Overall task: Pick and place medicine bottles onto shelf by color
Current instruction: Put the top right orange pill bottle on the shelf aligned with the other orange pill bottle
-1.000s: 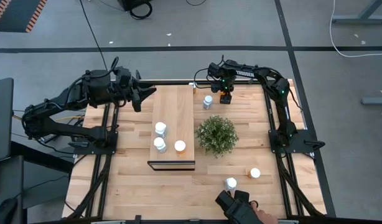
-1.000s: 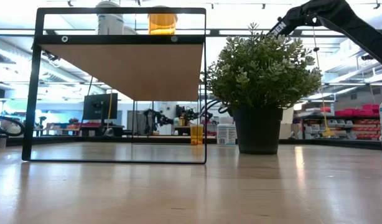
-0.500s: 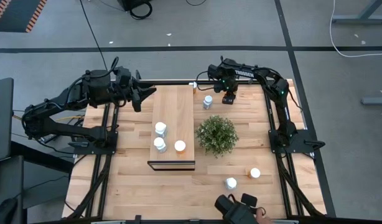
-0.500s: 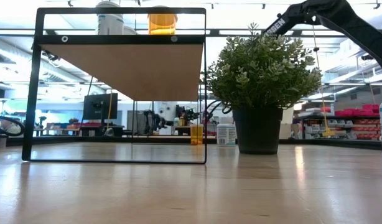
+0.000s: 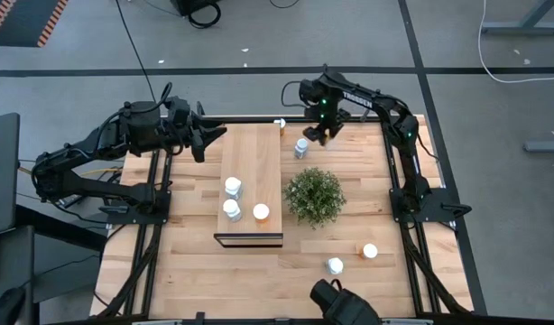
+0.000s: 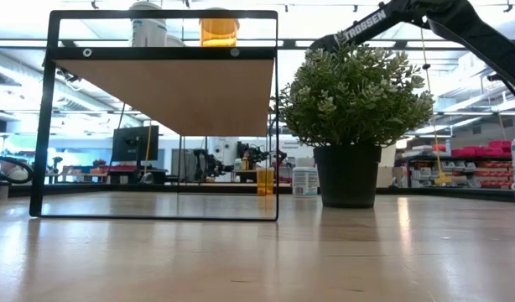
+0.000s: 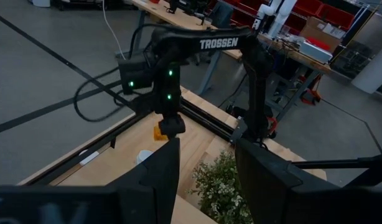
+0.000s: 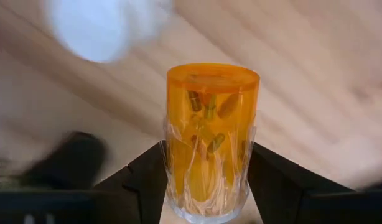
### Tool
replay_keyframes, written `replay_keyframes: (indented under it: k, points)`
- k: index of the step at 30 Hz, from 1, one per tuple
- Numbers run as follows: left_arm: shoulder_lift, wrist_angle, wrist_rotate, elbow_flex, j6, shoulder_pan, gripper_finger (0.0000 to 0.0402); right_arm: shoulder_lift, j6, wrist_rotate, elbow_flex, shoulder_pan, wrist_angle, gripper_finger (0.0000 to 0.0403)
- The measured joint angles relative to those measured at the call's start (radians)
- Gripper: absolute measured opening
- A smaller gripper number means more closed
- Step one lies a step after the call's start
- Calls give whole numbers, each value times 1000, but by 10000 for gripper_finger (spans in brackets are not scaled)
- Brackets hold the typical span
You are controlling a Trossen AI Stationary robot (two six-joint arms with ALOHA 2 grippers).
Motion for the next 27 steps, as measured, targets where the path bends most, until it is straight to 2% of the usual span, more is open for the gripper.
replay_keyframes:
  k: [3, 12, 18, 23, 27]
  points:
    - [0, 0, 0, 0, 0, 0, 162, 0, 51, -84, 9, 1, -1, 204]
    - [0, 0, 0, 0, 0, 0, 162, 0, 57, -90, -85, -11, -2, 204]
    - [0, 0, 0, 0, 0, 0, 162, -38, 71, -149, -140, -38, -1, 204]
    - [0, 0, 0, 0, 1, 0, 162, -36, 74, -200, -141, -66, -3, 204]
    - [0, 0, 0, 0, 1, 0, 162, -90, 57, -214, -138, -65, 1, 204]
